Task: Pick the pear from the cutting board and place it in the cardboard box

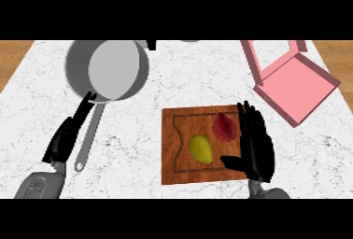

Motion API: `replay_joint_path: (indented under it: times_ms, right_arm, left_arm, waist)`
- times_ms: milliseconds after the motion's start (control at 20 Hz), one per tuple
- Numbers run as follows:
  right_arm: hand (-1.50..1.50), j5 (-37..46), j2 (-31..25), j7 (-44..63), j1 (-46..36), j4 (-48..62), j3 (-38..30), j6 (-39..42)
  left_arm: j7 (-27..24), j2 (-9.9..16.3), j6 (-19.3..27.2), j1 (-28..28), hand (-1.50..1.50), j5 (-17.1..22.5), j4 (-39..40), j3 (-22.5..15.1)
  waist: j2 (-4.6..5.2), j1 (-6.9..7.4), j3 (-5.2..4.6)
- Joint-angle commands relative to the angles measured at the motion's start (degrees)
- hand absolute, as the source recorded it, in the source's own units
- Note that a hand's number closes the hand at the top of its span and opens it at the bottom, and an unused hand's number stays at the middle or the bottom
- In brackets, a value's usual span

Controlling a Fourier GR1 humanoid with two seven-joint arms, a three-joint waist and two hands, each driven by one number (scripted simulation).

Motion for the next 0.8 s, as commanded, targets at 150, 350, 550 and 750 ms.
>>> replay_joint_path:
  times_ms: [150,350,550,750]
  right_arm:
    - [-1.5,0.1,0.2,3.0,-4.8,6.4,1.9,-1.9]
    - [-1.5,-2.4,0.1,0.6,-2.5,2.4,2.2,0.4]
    - [-1.5,-3.6,0.1,2.5,-10.2,8.0,0.4,2.9]
    - [-1.5,-6.9,0.1,-2.2,-10.7,16.1,-0.7,-5.4]
  left_arm:
    - [0.7,-0.7,-0.5,0.3,0.0,-3.0,-1.3,0.8]
    - [-1.1,-2.5,-0.9,-2.5,0.0,-2.4,2.7,2.0]
    - [-1.5,-1.0,-3.0,0.0,0.0,-1.6,0.3,3.1]
    - [2.4,-1.9,-2.9,1.8,0.0,-2.3,-5.4,2.2]
  waist:
    - [0.01,0.07,0.04]
    - [0.01,-0.09,0.03]
    - [0.01,0.1,0.03]
    - [0.01,0.28,0.05]
